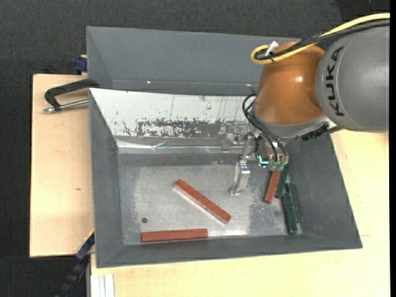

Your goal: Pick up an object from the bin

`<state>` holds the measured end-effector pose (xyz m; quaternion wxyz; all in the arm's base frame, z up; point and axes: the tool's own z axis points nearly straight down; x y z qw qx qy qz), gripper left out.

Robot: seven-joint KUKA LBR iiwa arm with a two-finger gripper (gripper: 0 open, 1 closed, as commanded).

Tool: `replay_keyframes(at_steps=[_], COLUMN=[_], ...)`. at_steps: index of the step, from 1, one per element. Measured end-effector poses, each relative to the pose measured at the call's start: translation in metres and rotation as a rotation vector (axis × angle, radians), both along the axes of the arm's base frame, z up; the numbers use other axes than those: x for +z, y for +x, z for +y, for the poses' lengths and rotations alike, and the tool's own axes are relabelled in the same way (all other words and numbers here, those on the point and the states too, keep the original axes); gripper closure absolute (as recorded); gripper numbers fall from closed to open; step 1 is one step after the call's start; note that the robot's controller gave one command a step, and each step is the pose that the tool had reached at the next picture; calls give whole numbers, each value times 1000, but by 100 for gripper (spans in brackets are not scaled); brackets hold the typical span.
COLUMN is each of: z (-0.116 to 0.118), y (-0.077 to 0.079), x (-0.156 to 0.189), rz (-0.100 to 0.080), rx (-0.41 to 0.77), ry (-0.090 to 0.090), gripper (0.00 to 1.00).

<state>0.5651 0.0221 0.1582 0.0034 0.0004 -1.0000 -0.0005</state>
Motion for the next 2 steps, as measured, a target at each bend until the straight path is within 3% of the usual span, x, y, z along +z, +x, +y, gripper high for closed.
replay_keyframes(at_steps=[1,2], z=[0,49], y=[2,-21], x=[4,-66], rz=[-8,-11], rx=[-1,-89], ry=[0,1], gripper=[0,0])
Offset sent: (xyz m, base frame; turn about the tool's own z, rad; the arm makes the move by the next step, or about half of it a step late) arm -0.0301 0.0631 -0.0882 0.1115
